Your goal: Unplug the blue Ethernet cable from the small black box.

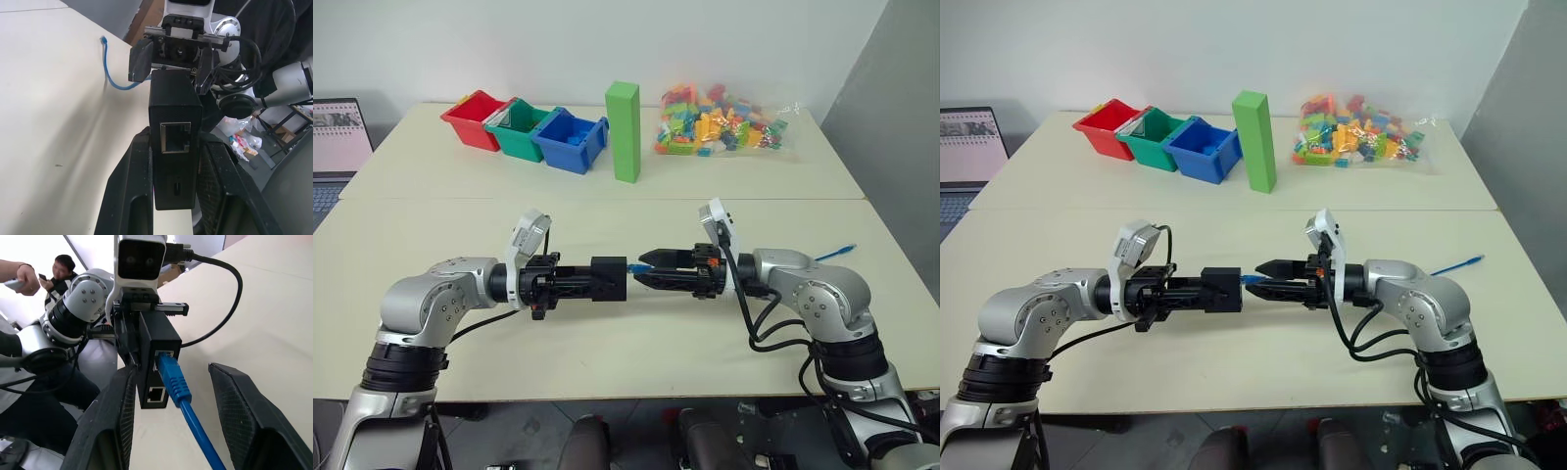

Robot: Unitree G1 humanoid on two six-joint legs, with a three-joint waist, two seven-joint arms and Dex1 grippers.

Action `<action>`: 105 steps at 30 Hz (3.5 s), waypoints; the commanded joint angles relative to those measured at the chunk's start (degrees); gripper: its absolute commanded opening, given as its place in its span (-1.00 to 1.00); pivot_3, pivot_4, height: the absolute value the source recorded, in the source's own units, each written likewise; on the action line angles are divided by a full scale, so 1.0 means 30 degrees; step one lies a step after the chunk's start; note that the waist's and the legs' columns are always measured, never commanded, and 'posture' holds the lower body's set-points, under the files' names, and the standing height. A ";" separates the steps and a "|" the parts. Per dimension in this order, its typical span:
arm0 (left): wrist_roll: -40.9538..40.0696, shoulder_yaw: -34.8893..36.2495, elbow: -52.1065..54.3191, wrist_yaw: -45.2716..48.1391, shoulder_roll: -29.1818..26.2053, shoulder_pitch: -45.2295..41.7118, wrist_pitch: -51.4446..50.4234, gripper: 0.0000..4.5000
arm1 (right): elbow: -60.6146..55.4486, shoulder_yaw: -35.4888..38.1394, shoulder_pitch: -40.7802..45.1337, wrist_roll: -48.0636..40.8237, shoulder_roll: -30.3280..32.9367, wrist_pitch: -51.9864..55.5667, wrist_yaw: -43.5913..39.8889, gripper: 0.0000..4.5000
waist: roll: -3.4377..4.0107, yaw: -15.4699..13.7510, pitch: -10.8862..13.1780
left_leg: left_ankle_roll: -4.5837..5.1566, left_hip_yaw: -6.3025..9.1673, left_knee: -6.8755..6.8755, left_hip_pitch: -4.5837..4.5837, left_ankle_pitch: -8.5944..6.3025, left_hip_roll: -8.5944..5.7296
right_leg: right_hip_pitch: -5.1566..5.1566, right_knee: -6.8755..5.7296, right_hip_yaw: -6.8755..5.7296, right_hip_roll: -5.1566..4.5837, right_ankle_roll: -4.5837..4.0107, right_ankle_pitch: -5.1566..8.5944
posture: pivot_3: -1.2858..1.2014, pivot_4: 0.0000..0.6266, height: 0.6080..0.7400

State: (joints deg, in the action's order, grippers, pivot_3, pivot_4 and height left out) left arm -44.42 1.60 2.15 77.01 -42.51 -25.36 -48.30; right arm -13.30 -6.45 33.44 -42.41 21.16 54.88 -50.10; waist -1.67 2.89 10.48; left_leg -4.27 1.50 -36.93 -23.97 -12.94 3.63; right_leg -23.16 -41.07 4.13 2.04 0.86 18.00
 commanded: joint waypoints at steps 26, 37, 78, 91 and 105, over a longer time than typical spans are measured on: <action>0.0001 0.0378 0.0340 0.0055 -0.0068 0.0129 0.0458 -0.65 | -0.0106 -0.0322 0.0609 -0.0379 -0.0290 0.0299 0.0340 -0.09 | 0.0001 0.0031 0.0001 | 0.0001 0.0000 0.0004 -0.0001 -0.0001 0.0002 | -0.0004 0.0002 0.0001 0.0001 0.0066 0.0037 | 0.03 -0.52 1.00; -0.0164 0.0366 0.0400 -0.0075 0.0086 0.0012 0.0234 -0.65 | -0.0254 -0.0579 0.0605 -0.0375 -0.0066 0.0207 0.0113 -0.97 | 0.0001 0.0046 0.0001 | 0.0001 0.0001 0.0006 -0.0004 -0.0001 0.0003 | -0.0006 0.0006 0.0001 0.0002 0.0066 0.0038 | 0.03 -0.52 1.00; 0.1542 0.1239 0.0695 -0.3789 0.0433 0.1583 0.1850 -0.65 | 1.6217 0.1218 0.4100 1.1634 -0.0678 -1.4435 0.9954 -0.52 | 0.0029 0.0091 0.0028 | 0.0001 -0.0043 0.0037 -0.0031 0.0004 -0.0005 | -0.0029 0.0052 0.0040 -0.0015 -0.0042 -0.0015 | 0.03 -0.52 1.00; 0.8162 0.2763 -0.5604 -1.3021 0.4143 -0.0883 1.1683 -0.65 | 0.4396 0.0107 0.1010 0.8714 0.0460 -1.1152 0.4044 0.83 | 0.0031 -0.0143 0.0029 | 0.0002 -0.0020 0.0014 -0.0030 0.0004 0.0002 | -0.0022 0.0031 0.0015 -0.0020 -0.0041 -0.0017 | 0.03 -0.52 1.00; 1.0636 0.3242 -1.5055 -1.5685 0.4716 -0.3433 1.8729 -0.65 | -0.2265 -0.2194 0.0734 0.6689 0.1414 -0.4871 0.2156 0.97 | 0.0017 -0.0364 0.0020 | 0.0003 -0.0012 -0.0007 -0.0048 0.0004 -0.0022 | -0.0011 0.0040 -0.0011 -0.0033 -0.0030 -0.0024 | 0.03 -0.52 1.00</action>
State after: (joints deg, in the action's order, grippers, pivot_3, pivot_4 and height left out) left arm -12.41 9.68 -42.18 30.01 -28.27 -34.10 5.78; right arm -17.65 -13.14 34.66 -22.07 24.88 39.77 -43.65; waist -1.62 1.80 10.54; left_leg -4.26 1.47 -36.94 -24.12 -12.93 3.57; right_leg -23.19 -40.94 4.09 1.94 0.77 17.92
